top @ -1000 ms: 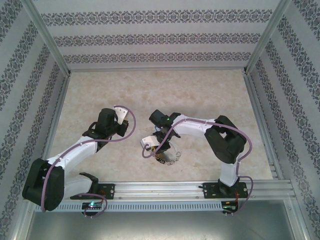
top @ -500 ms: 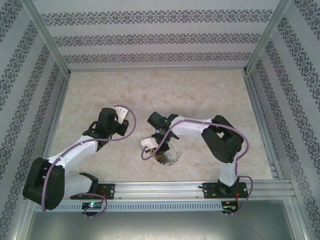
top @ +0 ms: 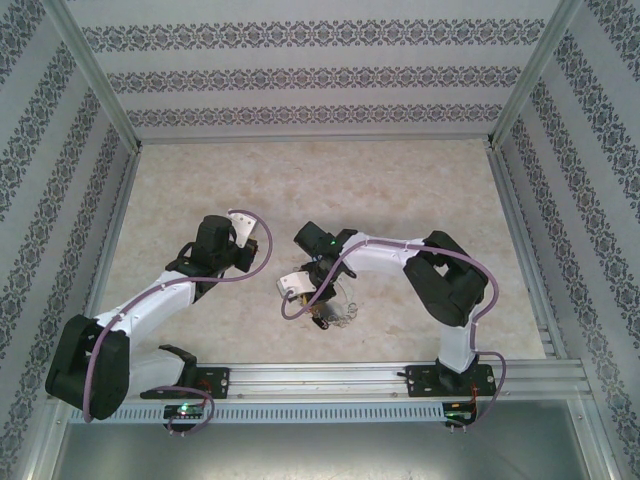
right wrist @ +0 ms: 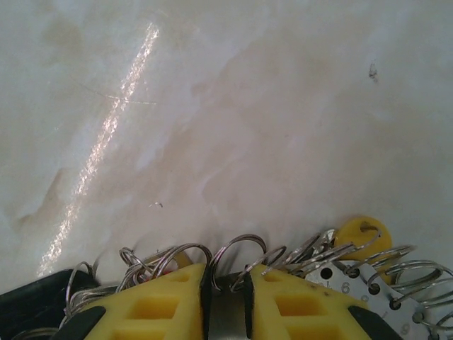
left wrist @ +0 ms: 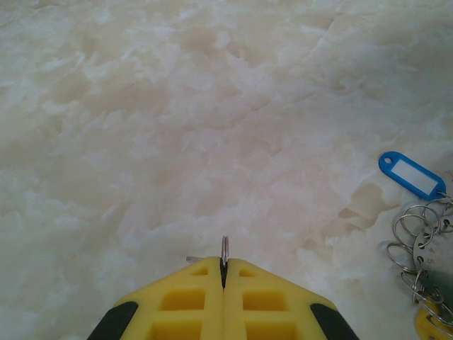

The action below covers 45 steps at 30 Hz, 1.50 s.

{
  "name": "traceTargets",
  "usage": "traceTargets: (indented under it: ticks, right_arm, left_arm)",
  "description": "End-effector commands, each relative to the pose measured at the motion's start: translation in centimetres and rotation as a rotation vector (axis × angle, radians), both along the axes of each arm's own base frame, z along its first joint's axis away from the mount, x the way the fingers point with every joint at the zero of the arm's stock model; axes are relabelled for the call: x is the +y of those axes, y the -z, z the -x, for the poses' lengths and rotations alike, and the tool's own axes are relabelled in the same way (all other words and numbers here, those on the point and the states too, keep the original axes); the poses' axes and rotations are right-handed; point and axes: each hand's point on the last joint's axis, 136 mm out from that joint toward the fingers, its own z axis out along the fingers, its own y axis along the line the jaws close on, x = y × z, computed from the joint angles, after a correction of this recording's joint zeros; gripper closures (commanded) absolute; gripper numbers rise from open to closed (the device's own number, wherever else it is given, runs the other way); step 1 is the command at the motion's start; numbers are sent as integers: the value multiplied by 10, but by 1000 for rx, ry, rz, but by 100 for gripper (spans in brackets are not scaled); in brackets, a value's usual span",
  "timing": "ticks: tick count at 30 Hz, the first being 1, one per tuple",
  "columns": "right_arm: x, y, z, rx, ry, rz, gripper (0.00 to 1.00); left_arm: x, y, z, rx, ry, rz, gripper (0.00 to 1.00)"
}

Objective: Put the keys on the keyring

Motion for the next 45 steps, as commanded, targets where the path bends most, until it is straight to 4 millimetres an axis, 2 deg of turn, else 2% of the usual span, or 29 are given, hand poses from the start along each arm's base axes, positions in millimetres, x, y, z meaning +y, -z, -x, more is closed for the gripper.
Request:
traceTargets:
  ticks: [1, 7, 16, 22, 33, 38, 45]
  right_arm:
    - [-2, -11, -1, -20, 24, -15, 79]
    - [-2, -21, -5, -1, 52, -46, 78]
    - [4, -15, -1, 25, 84, -58, 75]
    - [0, -10, -5, 10, 128, -44, 75]
    - [7, -6, -7, 7, 157, -58, 74]
    - [5, -1, -9, -11, 165, -41, 75]
    - [0, -6, -7, -5, 191, -30, 75]
  left_arm:
    - [1, -11, -6, -23, -10, 20, 100]
    - [0, -11, -6, -22, -9, 20, 100]
    - [0, -11, -5, -22, -9, 24, 100]
    - [0, -11, -5, -21, -8, 24, 100]
    - [0, -11, -6, -21, -11, 24, 100]
    - [0, -11, -6, -20, -10, 23, 100]
    - [0, -10, -6, -19, -10, 23, 100]
